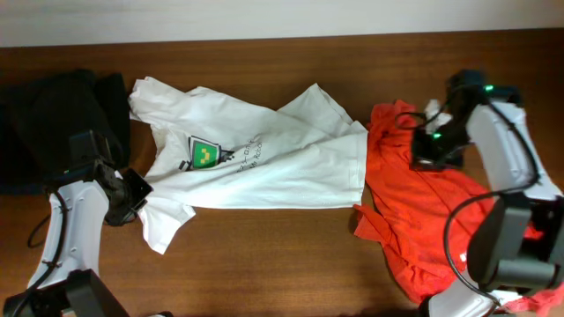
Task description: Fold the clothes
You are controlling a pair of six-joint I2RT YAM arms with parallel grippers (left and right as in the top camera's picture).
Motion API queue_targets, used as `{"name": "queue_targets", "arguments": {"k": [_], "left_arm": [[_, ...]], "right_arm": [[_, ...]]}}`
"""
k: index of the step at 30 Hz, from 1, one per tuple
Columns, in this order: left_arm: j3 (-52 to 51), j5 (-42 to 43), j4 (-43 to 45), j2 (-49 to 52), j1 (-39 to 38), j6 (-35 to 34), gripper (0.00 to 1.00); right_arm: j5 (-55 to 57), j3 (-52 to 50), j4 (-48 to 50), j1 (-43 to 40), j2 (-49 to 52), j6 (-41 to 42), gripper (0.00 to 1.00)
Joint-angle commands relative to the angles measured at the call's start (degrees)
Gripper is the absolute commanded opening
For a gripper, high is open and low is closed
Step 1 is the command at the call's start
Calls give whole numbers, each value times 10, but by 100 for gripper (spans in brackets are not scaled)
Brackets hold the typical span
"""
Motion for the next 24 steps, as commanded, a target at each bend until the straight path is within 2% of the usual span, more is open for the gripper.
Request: {"name": "queue_targets", "arguments": {"k": [1, 5, 7, 10, 12, 13, 15, 16, 17, 18, 19, 21, 23, 24], "left_arm": [[-2, 0, -5, -6, -1, 9, 0], [-2, 0, -6, -6, -1, 9, 0], [-2, 0, -6, -6, -1, 9, 0], [-2, 0, -6, -6, -1, 9, 0], [-2, 0, -7, -6, -1, 9, 0], [-2, 0, -11, -6, -1, 9, 0], [-2, 5, -14, -6, -1, 9, 0], [-2, 12, -15, -6, -1, 9, 0], [-2, 24, -15, -6, -3, 9, 0], [-2, 24, -15, -6, -12, 10, 0], [-2, 23, -14, -6, -25, 10, 0], [-2, 20, -6, -6, -50, 10, 0], [-2, 19, -2, -6, -64, 10, 0], [-2, 19, -1, -6, -65, 10, 0]], "right_arm": [[-15, -79, 148, 58, -5, -8, 4], [-13, -152, 327, 96, 3, -8, 10], [-10, -155, 353, 94, 19, -8, 12], [62, -155, 373, 84, 77, -8, 12], [142, -155, 374, 57, 106, -3, 12], [206, -154, 371, 21, 107, 26, 13], [278, -128, 338, -54, 106, 106, 13], [277, -112, 320, -83, 105, 121, 19], [253, -55, 259, -155, 105, 159, 21], [191, -11, 219, -187, 104, 157, 21], [83, 47, 162, -212, 104, 115, 21], [-44, 121, 71, -209, 99, 29, 25], [-76, 154, -25, -158, 80, -34, 32], [-79, 153, -80, -112, 78, -51, 40]]}}
